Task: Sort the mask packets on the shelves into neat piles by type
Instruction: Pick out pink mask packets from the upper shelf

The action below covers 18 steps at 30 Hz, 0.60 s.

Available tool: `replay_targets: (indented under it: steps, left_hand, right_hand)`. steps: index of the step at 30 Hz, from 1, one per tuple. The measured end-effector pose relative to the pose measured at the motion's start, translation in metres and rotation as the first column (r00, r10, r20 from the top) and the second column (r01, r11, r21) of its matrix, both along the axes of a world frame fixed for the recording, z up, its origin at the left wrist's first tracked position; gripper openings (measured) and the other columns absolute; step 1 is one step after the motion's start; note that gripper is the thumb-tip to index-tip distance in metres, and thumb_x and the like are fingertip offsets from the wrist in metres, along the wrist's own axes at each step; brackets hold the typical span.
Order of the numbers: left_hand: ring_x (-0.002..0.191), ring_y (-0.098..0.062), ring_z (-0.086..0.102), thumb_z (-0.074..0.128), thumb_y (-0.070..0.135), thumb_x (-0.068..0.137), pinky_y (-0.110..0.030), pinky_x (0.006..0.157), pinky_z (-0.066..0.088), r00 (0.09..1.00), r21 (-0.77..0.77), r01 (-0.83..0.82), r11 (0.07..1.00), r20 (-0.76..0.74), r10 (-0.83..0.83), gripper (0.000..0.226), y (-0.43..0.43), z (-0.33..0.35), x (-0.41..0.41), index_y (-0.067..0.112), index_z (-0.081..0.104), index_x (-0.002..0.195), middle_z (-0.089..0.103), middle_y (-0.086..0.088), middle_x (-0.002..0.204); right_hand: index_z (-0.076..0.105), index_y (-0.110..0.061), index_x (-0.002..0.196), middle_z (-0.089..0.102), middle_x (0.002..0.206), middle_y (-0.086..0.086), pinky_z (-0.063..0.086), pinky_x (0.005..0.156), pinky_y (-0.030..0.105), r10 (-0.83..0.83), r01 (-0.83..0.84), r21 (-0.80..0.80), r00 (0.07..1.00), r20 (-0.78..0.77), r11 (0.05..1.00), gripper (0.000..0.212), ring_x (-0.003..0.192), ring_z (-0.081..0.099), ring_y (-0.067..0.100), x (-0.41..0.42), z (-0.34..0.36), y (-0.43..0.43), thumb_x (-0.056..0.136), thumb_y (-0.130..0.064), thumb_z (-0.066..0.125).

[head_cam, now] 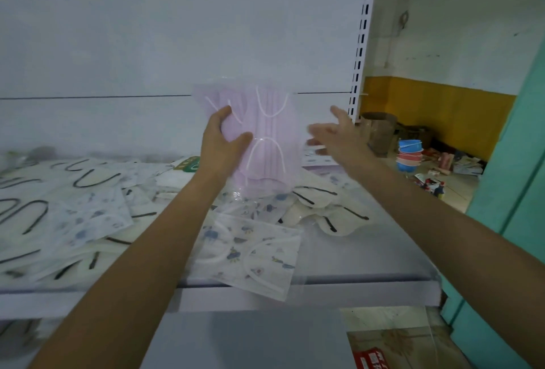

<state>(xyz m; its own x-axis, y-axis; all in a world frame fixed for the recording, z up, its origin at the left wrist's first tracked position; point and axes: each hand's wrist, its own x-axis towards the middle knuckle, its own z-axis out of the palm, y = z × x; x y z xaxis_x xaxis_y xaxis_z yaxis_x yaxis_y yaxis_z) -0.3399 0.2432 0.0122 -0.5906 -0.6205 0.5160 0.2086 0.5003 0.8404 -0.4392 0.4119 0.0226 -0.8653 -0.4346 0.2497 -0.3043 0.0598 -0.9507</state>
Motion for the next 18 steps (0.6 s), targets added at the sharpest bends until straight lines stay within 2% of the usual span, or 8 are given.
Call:
replay_targets:
  steps: [2,5,7,8,10,12,15,18]
  left_hand:
    - [0.124,-0.015,0.043,0.062,0.004,0.084,-0.022,0.103,0.036,1.000,0.039,-0.004,0.999,-0.006,0.004,0.058,-0.001,-0.008,0.000,0.014,0.039,0.137,0.043,-0.001,0.137]
    - [0.123,-0.014,0.043,0.060,0.000,0.084,-0.019,0.101,0.035,1.000,0.056,-0.017,0.998,-0.024,0.019,0.057,-0.002,-0.018,0.000,0.014,0.040,0.136,0.044,0.002,0.133]
    - [0.123,-0.014,0.044,0.059,0.000,0.084,-0.021,0.103,0.035,0.999,0.062,-0.034,0.998,-0.032,0.036,0.056,-0.006,-0.021,-0.001,0.014,0.041,0.135,0.044,0.003,0.131]
    - [0.123,-0.015,0.045,0.059,0.001,0.084,-0.025,0.105,0.036,0.998,0.064,-0.044,0.997,-0.034,0.047,0.056,-0.008,-0.021,-0.002,0.015,0.042,0.135,0.045,0.003,0.132]
    - [0.123,-0.014,0.045,0.060,0.002,0.083,-0.028,0.106,0.037,0.998,0.060,-0.058,0.996,-0.035,0.060,0.056,-0.010,-0.021,-0.003,0.016,0.042,0.135,0.045,0.002,0.134]
    - [0.121,-0.013,0.046,0.060,0.003,0.083,-0.027,0.105,0.037,0.997,0.047,-0.062,0.997,-0.032,0.063,0.056,-0.010,-0.020,-0.003,0.017,0.042,0.134,0.045,0.003,0.133]
    - [0.120,-0.011,0.046,0.061,0.003,0.083,-0.026,0.105,0.037,0.998,0.025,-0.057,0.998,-0.030,0.058,0.056,-0.010,-0.020,-0.003,0.017,0.042,0.134,0.045,0.007,0.127]
    - [0.117,-0.009,0.045,0.061,0.003,0.083,-0.027,0.105,0.037,0.998,0.025,-0.066,0.998,-0.022,0.067,0.056,-0.010,-0.020,-0.002,0.017,0.042,0.134,0.043,0.010,0.123]
  right_hand:
    - [0.024,-0.010,0.142,0.061,0.104,0.011,0.048,0.064,0.023,-0.129,0.135,0.118,0.990,-0.054,0.984,0.066,0.078,0.056,0.015,-0.042,-0.004,0.020,0.088,-0.020,0.060]
    - [0.037,0.000,0.134,0.052,0.128,0.019,0.045,0.093,0.041,-0.301,0.299,0.435,0.951,-0.066,0.849,0.066,0.113,0.053,0.034,-0.088,-0.021,0.039,0.079,-0.030,0.062]
    - [0.044,0.003,0.126,0.047,0.130,0.019,0.042,0.091,0.041,-0.344,0.278,0.540,0.939,0.023,0.794,0.041,0.111,0.050,0.034,-0.093,-0.030,0.046,0.090,-0.017,0.053]
    - [0.046,0.003,0.119,0.048,0.127,0.020,0.041,0.084,0.039,-0.349,0.267,0.539,0.936,0.054,0.799,0.032,0.102,0.048,0.031,-0.097,-0.035,0.047,0.092,-0.014,0.050]
    - [0.042,0.002,0.130,0.048,0.121,0.016,0.036,0.078,0.033,-0.341,0.281,0.469,0.939,0.046,0.838,0.043,0.097,0.043,0.026,-0.107,-0.039,0.044,0.092,-0.015,0.052]
    - [0.038,-0.007,0.138,0.049,0.129,0.012,0.038,0.083,0.032,-0.301,0.276,0.377,0.953,0.010,0.884,0.053,0.106,0.046,0.024,-0.113,-0.039,0.040,0.091,-0.019,0.057]
    - [0.033,-0.011,0.142,0.042,0.142,0.011,0.038,0.102,0.035,-0.222,0.182,0.345,0.972,0.081,0.921,0.064,0.124,0.045,0.027,-0.115,-0.039,0.035,0.088,-0.023,0.064]
    - [0.026,-0.007,0.145,0.034,0.147,0.013,0.036,0.090,0.032,-0.231,0.181,0.420,0.970,0.072,0.889,0.075,0.128,0.040,0.031,-0.120,-0.042,0.034,0.085,-0.028,0.067]
